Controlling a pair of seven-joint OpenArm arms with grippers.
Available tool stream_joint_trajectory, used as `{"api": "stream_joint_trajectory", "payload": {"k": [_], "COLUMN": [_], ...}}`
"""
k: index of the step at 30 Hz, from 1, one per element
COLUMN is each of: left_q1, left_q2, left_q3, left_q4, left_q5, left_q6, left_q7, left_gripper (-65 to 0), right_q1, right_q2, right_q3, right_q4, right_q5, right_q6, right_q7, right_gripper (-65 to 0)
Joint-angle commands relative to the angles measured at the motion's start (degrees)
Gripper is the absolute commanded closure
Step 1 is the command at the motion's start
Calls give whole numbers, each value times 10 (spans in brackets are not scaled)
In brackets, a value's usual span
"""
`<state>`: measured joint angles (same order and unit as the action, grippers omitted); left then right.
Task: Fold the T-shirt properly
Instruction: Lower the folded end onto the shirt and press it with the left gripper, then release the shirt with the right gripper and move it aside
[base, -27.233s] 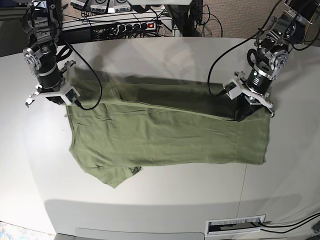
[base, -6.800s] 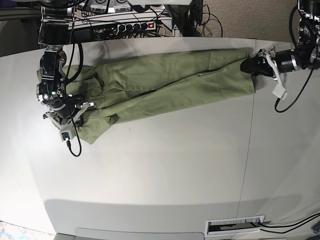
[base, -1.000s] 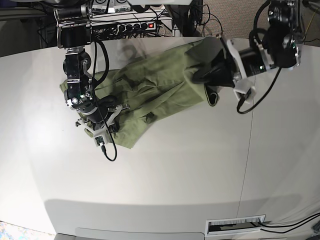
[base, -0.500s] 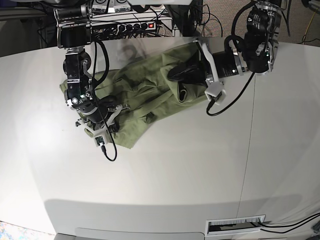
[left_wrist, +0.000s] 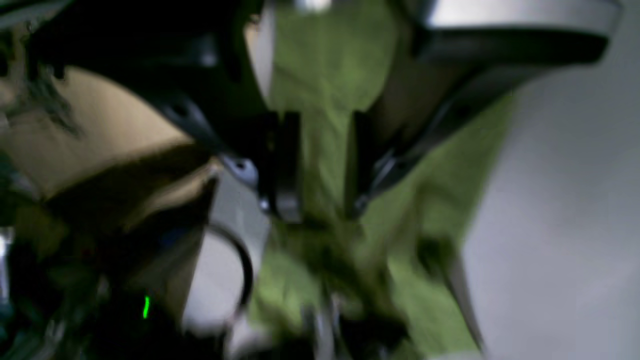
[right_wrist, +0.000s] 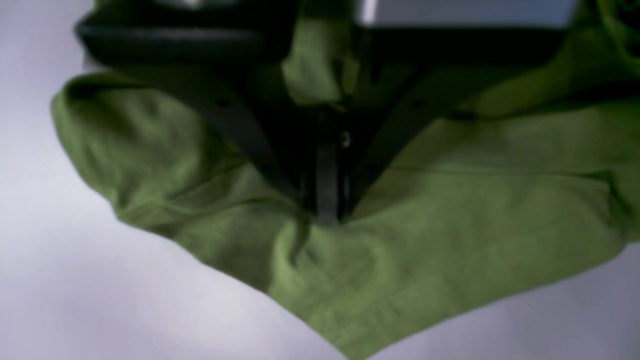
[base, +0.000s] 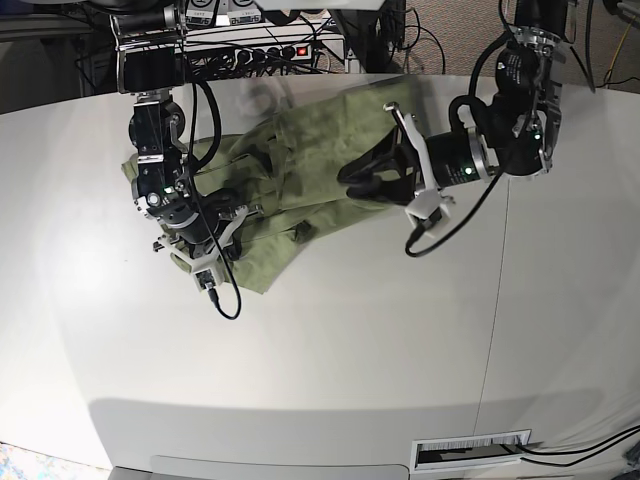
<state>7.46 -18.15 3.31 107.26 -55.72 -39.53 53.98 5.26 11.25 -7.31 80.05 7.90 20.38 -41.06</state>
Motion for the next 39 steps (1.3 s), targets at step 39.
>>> {"api": "stream_joint_trajectory", "payload": {"k": [39], "left_q1": [-31], "left_q2": [-53], "left_q3": [0], "left_q4": [-212], "left_q5": [287], "left_q6": [-5], "left_q7": [-185], "left_gripper": [0], "right_q1": [-16], "right_q2": [2], "right_q3": [-8], "right_q4": [5], "right_q5": [20], "right_q6": [12], "right_q7": [-126], "right_gripper": [0]}}
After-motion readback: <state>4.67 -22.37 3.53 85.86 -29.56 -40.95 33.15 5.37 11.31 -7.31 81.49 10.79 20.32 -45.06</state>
